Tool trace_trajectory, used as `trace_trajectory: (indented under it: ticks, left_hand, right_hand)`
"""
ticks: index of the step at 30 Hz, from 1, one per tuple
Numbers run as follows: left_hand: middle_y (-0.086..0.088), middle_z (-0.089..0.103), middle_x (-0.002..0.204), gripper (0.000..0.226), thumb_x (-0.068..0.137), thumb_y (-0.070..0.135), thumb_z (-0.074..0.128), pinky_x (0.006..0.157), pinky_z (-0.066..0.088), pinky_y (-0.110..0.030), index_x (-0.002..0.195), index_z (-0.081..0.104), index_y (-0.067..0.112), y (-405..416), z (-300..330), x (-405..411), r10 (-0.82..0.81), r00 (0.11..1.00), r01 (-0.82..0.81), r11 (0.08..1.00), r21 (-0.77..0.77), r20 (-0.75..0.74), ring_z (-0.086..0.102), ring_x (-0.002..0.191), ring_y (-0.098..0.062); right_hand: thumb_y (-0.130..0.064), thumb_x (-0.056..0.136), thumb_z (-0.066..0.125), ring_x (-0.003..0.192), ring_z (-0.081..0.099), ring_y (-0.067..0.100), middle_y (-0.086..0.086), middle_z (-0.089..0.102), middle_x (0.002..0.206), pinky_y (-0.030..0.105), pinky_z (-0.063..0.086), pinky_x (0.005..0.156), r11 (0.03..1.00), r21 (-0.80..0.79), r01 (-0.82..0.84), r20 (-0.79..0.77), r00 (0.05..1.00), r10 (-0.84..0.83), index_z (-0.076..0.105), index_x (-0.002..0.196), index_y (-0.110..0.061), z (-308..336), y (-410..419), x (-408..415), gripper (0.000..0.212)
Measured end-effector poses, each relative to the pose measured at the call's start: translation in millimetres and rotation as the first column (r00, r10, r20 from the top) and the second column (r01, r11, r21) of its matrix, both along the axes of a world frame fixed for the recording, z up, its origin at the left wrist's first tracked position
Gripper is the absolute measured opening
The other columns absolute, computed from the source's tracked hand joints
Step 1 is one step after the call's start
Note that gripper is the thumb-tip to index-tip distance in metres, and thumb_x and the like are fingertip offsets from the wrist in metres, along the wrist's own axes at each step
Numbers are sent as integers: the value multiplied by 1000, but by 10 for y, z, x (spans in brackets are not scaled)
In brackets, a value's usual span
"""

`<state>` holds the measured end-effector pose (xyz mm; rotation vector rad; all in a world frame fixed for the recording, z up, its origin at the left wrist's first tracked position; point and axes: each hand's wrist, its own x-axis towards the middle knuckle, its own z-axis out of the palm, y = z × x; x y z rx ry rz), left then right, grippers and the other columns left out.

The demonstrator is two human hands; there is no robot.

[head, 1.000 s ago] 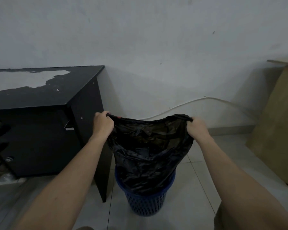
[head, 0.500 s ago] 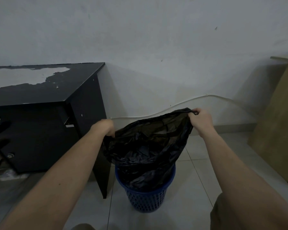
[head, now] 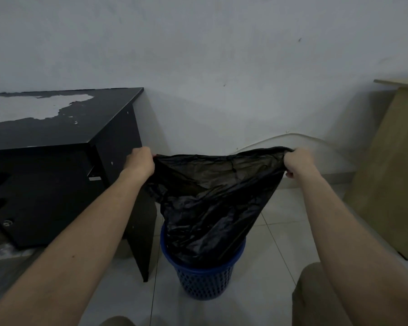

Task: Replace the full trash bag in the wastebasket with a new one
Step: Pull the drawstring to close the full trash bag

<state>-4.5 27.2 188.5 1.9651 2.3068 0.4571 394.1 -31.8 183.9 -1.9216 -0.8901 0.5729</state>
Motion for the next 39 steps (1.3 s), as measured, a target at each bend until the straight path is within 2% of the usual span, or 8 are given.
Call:
trace_trajectory:
  ticks: [4, 9, 13, 18, 21, 25, 32, 39]
  left_hand:
    - [-14, 59, 102, 22, 95, 7, 46, 67, 47, -39, 104, 65, 13, 26, 59, -2, 16, 1000, -15, 977, 213, -2, 55, 82, -32]
    - [-8, 63, 92, 20, 91, 25, 56, 67, 46, -30, 93, 69, 10, 69, 158, 18, -22, 924, -43, 986, 162, 382, 59, 75, -26]
    - [-4, 65, 75, 11, 78, 16, 61, 59, 46, -24, 79, 70, 11, 67, 220, 63, 25, 558, -16, 1000, -19, 830, 58, 62, -17]
    - [-3, 61, 61, 10, 88, 11, 60, 62, 44, -26, 81, 67, 11, 35, 308, 139, -159, 302, 36, 987, 156, 940, 53, 57, -15]
    - [-8, 64, 84, 17, 93, 1, 52, 72, 47, -27, 100, 65, 11, 15, 316, 163, -214, 295, 77, 977, 200, 931, 58, 71, -16]
    - [-13, 64, 97, 29, 94, -9, 52, 83, 47, -31, 111, 63, 12, -9, 252, 130, -319, 433, 165, 948, 274, 843, 59, 88, -18]
    - [-3, 69, 90, 22, 93, -6, 63, 65, 54, -15, 94, 67, 16, 21, 211, 125, -317, 359, 35, 945, 326, 878, 71, 73, -5]
    - [-2, 74, 90, 19, 91, 1, 68, 68, 58, -19, 90, 73, 20, 63, 524, 108, -337, 334, -120, 911, 394, 880, 73, 76, -9]
  right_hand:
    - [-14, 93, 56, 56, 52, 21, 10, 56, 74, 23, 48, 40, 998, 40, -58, -247, 967, 66, 53, 77, -13, 36, 14, -91, 17]
    - [7, 95, 55, 53, 45, 16, 12, 51, 69, 13, 33, 30, 976, 103, -192, -407, 887, 217, 55, 85, -3, -7, 4, -237, 14]
    - [-3, 93, 65, 37, 40, 8, 8, 52, 62, 16, 25, 31, 952, 215, -220, -319, 905, 281, 61, 91, -6, 63, -47, -317, 5]
    - [-8, 88, 73, 50, 55, 7, -2, 65, 64, 16, 41, 42, 914, 347, -210, -264, 913, 310, 69, 90, -9, 182, -134, -558, 4]
    - [-3, 88, 71, 65, 60, 12, 4, 67, 83, 22, 47, 53, 889, 282, -362, -420, 786, 453, 67, 103, -12, 197, -192, -584, 18]
    - [13, 90, 58, 80, 66, 12, 5, 70, 91, 18, 54, 62, 795, 281, -538, -493, 630, 600, 65, 104, -5, 207, -271, -468, 24]
    - [16, 84, 67, 73, 67, 26, 25, 62, 102, 20, 58, 51, 945, 182, -272, -413, 851, 325, 58, 104, 14, 337, -272, -332, 21]
    - [-4, 95, 64, 42, 66, 17, 22, 66, 70, 28, 58, 46, 949, -33, -314, 34, 948, 315, 63, 95, 3, 716, -231, -335, 8]
